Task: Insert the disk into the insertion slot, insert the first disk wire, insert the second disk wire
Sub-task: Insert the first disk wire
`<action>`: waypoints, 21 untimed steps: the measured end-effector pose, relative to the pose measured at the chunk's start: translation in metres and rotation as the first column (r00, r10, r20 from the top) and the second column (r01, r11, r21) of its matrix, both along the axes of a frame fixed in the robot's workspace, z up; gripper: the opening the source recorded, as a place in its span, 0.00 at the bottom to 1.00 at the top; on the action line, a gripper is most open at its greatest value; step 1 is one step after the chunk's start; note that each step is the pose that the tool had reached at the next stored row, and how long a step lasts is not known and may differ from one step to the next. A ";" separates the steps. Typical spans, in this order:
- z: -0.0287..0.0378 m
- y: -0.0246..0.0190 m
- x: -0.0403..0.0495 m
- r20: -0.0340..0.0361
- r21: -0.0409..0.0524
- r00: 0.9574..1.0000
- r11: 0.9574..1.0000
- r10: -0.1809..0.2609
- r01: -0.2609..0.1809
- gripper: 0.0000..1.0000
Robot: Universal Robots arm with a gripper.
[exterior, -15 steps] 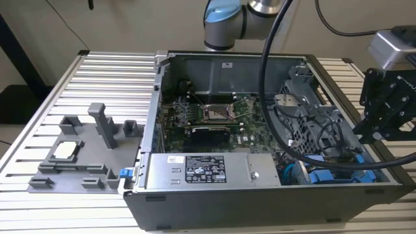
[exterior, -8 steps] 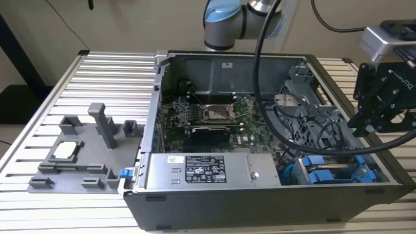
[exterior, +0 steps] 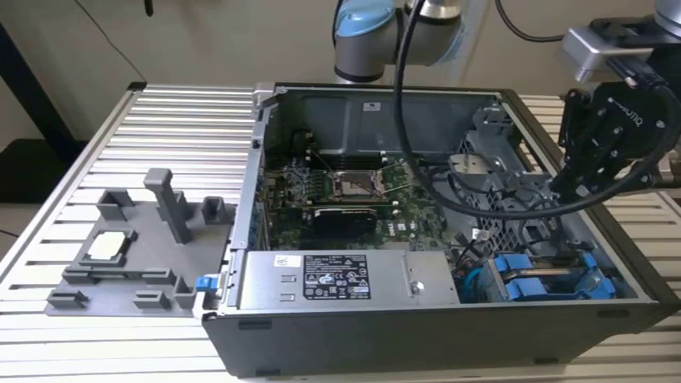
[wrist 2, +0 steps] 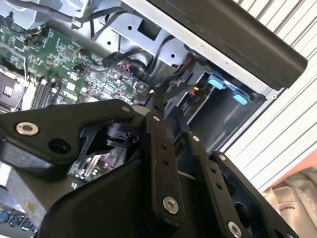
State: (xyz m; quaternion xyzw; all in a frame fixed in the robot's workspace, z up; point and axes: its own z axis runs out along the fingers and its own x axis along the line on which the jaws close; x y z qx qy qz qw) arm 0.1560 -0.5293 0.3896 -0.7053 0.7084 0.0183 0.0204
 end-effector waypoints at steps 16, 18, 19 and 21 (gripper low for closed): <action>0.0000 0.0025 -0.0379 0.016 0.007 1.000 1.000 0.002 -0.002 0.27; 0.0000 0.0025 -0.0395 0.017 0.009 1.000 1.000 0.008 -0.008 0.27; -0.0001 0.0026 -0.0397 0.017 0.013 1.000 1.000 0.018 -0.018 0.27; 0.0000 0.0026 -0.0399 0.017 0.021 0.999 0.999 0.044 -0.044 0.27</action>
